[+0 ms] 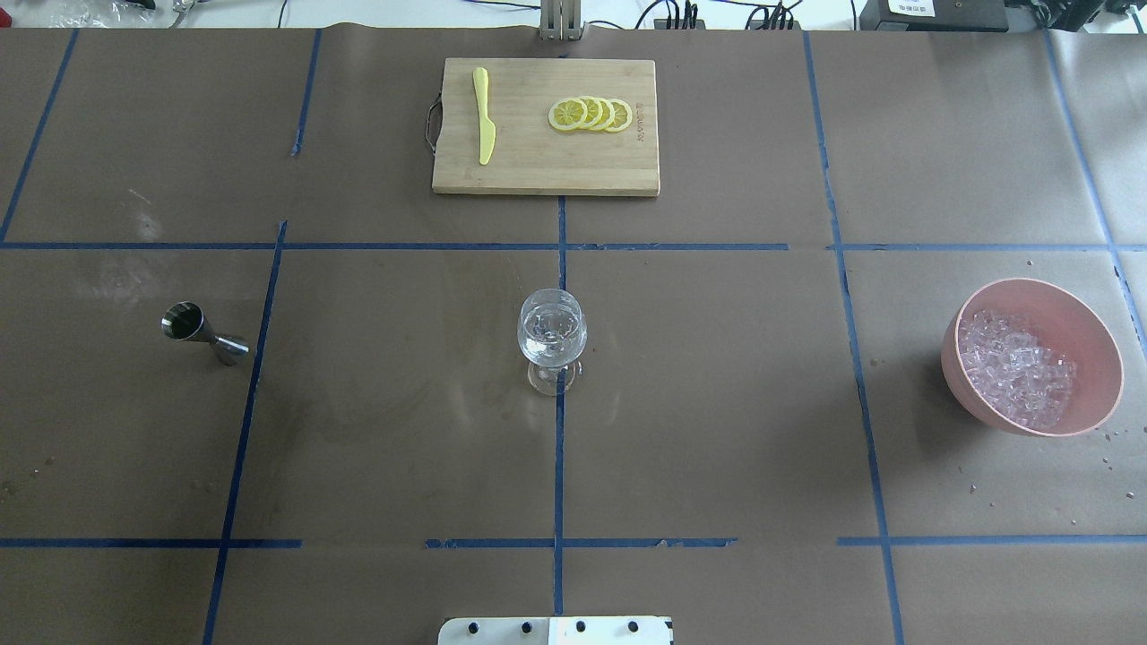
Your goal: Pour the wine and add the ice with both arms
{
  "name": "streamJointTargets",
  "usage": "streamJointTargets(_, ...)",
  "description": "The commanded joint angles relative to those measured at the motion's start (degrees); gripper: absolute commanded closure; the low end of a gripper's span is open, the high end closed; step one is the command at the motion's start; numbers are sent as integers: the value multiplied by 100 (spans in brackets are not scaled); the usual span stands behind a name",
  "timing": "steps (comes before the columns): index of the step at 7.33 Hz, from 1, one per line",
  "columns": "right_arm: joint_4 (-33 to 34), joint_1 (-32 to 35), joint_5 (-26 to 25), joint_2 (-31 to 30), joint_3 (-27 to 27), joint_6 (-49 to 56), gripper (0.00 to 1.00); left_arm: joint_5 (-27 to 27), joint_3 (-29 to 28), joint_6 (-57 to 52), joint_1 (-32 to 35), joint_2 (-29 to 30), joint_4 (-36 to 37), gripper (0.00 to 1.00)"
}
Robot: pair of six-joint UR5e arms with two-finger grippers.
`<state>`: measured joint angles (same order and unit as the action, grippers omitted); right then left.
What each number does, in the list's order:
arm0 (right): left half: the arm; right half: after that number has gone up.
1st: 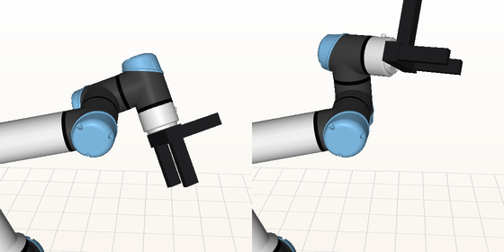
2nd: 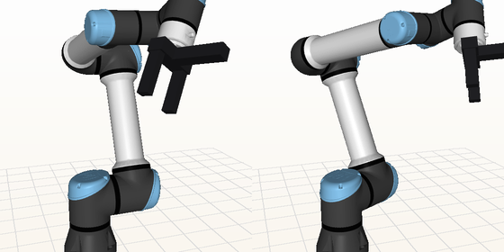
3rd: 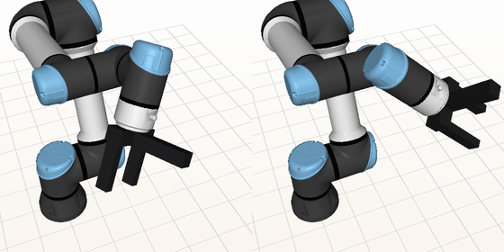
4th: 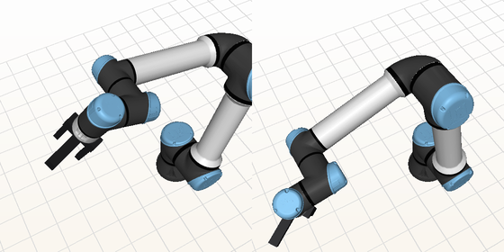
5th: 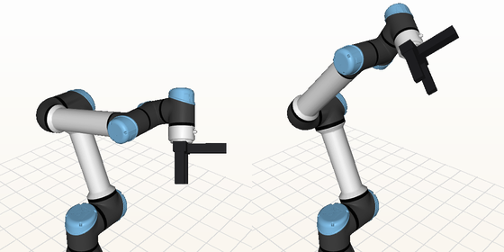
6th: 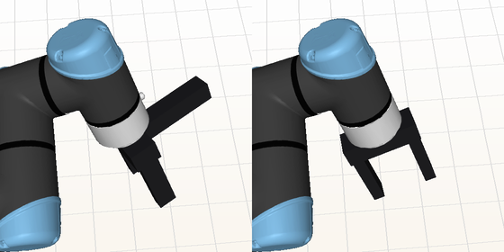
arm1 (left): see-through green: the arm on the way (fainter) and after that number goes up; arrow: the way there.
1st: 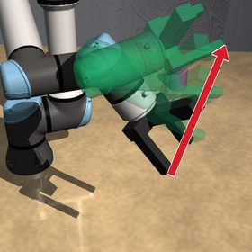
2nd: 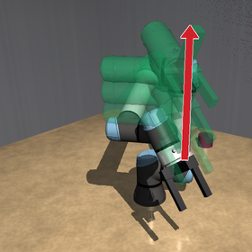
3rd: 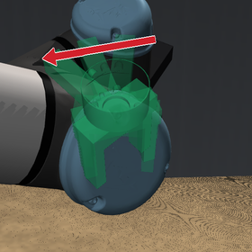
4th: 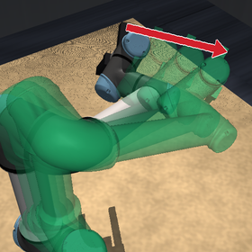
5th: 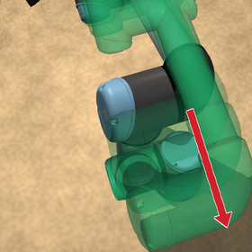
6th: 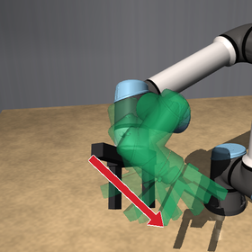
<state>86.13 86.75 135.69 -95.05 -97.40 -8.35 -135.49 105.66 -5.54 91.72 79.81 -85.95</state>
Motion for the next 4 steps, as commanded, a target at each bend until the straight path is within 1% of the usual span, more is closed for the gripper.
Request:
streamJointTargets(1, -17, 0, 1, 13, 36, 0, 0, -22, -2, -35, -22, -44, -9, 0)
streamJointTargets(4, -26, -9, 10, 13, 46, 0, 0, -22, 16, -44, -31, -44, -80, 0)
